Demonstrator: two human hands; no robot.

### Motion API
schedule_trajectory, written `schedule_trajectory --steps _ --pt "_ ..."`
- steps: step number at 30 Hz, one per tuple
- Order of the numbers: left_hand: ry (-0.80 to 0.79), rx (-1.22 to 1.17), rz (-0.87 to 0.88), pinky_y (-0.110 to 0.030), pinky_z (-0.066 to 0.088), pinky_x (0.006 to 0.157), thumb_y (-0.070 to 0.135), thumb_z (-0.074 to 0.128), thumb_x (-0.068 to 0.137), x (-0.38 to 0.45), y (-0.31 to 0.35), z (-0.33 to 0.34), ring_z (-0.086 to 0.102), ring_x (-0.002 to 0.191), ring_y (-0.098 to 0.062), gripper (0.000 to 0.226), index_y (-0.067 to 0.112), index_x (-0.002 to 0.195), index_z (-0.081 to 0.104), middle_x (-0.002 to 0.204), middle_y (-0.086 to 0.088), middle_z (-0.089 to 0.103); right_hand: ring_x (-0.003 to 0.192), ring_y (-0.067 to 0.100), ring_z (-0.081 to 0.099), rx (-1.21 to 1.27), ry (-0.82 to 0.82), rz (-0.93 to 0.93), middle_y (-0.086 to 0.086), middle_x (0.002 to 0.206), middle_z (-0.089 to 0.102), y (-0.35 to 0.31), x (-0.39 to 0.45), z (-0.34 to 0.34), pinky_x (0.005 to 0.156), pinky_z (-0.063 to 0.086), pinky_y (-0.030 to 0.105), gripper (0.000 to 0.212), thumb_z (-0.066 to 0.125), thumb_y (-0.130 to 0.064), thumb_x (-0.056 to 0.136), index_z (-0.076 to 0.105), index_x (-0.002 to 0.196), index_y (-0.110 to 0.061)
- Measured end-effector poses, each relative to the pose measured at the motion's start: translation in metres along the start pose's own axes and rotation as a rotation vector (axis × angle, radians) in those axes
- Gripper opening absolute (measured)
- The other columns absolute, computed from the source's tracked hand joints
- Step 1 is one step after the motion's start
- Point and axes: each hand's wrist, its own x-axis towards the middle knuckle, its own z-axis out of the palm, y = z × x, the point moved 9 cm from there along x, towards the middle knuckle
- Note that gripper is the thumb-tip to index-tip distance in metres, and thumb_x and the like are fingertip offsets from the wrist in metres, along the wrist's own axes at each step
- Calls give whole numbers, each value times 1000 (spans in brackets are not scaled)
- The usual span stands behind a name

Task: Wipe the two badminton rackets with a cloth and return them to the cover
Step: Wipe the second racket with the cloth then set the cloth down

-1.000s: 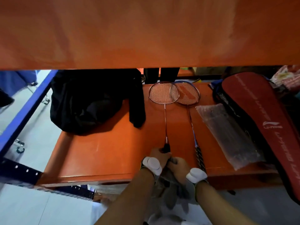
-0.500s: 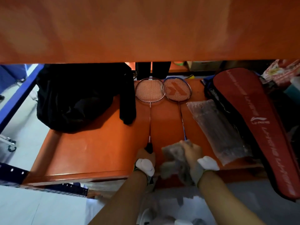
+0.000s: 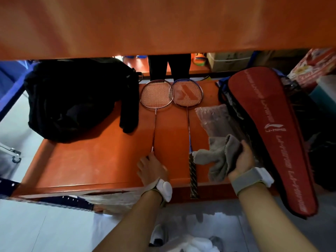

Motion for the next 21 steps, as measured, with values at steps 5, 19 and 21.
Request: schedule_trajectory --steps 5,19,21 --pt "-327 -162 166 -40 51 81 51 45 95 -30 55 42 53 86 -24 34 18 102 50 112 -9 60 61 14 73 98 -68 -14 2 67 75 -26 2 -6 65 56 29 47 32 -51 100 61 95 -15" --pt "-422 -441 -25 -29 48 53 31 60 89 -60 55 72 61 67 -24 27 11 105 50 87 -8 61 105 32 58 48 -75 49 17 109 62 -10 -14 -33 105 38 42 44 39 -35 97 58 120 -4" --pt "-337 -464 -6 -22 33 43 30 58 90 -53 53 56 46 52 -14 15 19 85 48 72 -2 54 84 28 63 -30 -112 67 15 88 64 -2 -15 -27 87 48 36 32 44 -26 92 62 104 -2"
